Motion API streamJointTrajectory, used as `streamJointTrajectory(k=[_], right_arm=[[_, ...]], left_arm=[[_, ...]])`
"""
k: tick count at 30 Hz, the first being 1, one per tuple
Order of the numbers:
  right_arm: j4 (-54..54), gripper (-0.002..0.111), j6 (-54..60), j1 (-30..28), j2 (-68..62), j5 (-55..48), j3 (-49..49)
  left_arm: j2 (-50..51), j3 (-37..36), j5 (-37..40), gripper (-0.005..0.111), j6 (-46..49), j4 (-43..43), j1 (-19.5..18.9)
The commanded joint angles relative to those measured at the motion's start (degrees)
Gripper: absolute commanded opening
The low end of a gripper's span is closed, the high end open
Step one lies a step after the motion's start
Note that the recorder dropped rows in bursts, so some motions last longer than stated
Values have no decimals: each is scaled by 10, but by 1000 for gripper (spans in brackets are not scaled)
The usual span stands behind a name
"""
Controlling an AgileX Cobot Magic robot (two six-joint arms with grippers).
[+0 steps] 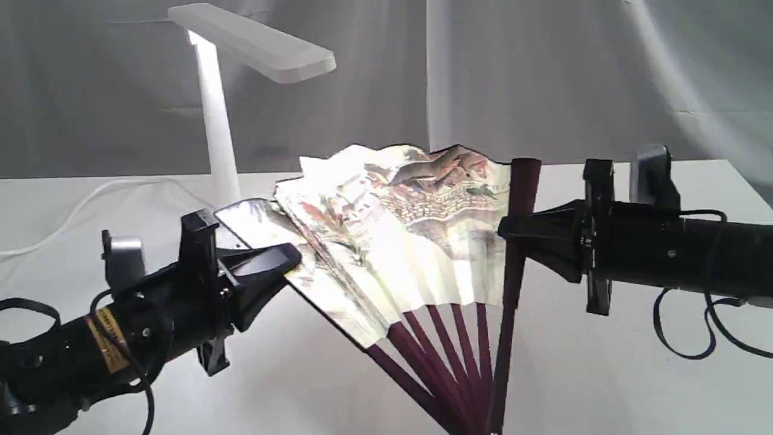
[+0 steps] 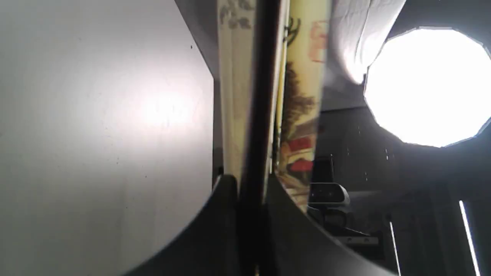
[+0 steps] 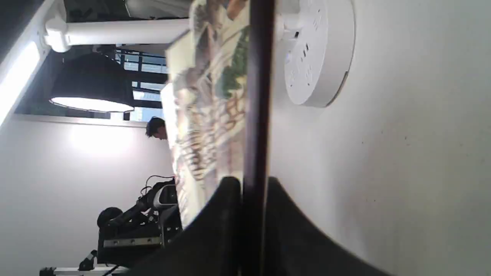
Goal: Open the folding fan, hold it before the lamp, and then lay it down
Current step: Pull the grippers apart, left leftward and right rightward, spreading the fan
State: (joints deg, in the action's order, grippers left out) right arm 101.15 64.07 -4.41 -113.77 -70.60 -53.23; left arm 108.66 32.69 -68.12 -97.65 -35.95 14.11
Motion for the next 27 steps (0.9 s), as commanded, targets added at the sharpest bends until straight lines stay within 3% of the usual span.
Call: streamJointTrajectory(k=[1,9,19,23,27], right_arm=[[-12,0,10,-14,1,6,-3],[-12,0,-3,-24,1,6,-3],[-12,0,-15,-30,1,6,-3],[-12,0,-26,-53,1,6,-3],[-12,0,-41,-71,1,6,-3]], left_arm=[[-32,-27,-18,0,18,65,2],[-84,-58,-18,0,54,129,15],[-93,-61,-18,0,147,369,173],[-93,-61,-18,0,174,431,215],[-93,-61,-18,0,185,478,233]])
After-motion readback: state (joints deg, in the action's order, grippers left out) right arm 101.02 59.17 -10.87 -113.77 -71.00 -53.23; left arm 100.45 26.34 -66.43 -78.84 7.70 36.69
